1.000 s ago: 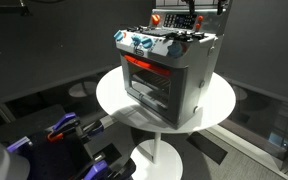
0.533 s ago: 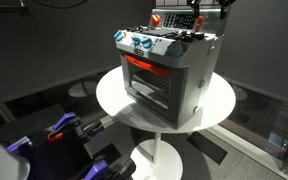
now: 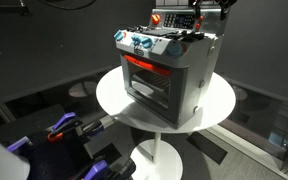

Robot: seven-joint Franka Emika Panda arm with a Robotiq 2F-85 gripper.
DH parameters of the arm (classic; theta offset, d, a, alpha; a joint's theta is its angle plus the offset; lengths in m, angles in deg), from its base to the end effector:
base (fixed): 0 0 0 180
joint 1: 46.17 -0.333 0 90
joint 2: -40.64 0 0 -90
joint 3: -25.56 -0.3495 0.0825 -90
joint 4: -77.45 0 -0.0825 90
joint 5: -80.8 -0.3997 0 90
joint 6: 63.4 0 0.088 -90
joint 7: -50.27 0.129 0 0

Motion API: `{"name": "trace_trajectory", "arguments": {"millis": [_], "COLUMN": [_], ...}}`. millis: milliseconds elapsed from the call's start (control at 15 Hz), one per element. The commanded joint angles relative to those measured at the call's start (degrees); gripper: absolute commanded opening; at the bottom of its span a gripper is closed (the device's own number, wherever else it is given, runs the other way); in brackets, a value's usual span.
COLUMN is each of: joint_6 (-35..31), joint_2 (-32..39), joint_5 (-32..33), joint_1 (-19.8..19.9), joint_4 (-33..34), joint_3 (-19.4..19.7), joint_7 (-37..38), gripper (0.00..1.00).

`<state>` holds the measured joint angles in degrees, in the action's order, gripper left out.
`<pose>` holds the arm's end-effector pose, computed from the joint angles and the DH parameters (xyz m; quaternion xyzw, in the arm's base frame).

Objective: Push the orange button on the right side of the stove button display

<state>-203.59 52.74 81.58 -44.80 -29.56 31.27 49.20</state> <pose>0.6670 -0.0792 0.4470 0.9819 -0.0442 0.1818 0.0283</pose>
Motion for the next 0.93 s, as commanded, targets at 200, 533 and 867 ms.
{"name": "trace_trajectory", "arguments": {"millis": [200,533,867], "joint_6": [3.99,4.94,6.1], "joint_2": [2.64,4.17,6.06], "joint_5": [1.37,1.46,1.59], "joint_1": [0.29,0.28,0.28], "joint_4": [4.85,6.92,9.43], "joint_3": [-0.73,-0.69,-0.59], "joint_7": [2.29,2.66,2.89], "gripper": [1.0,1.0,1.0]}}
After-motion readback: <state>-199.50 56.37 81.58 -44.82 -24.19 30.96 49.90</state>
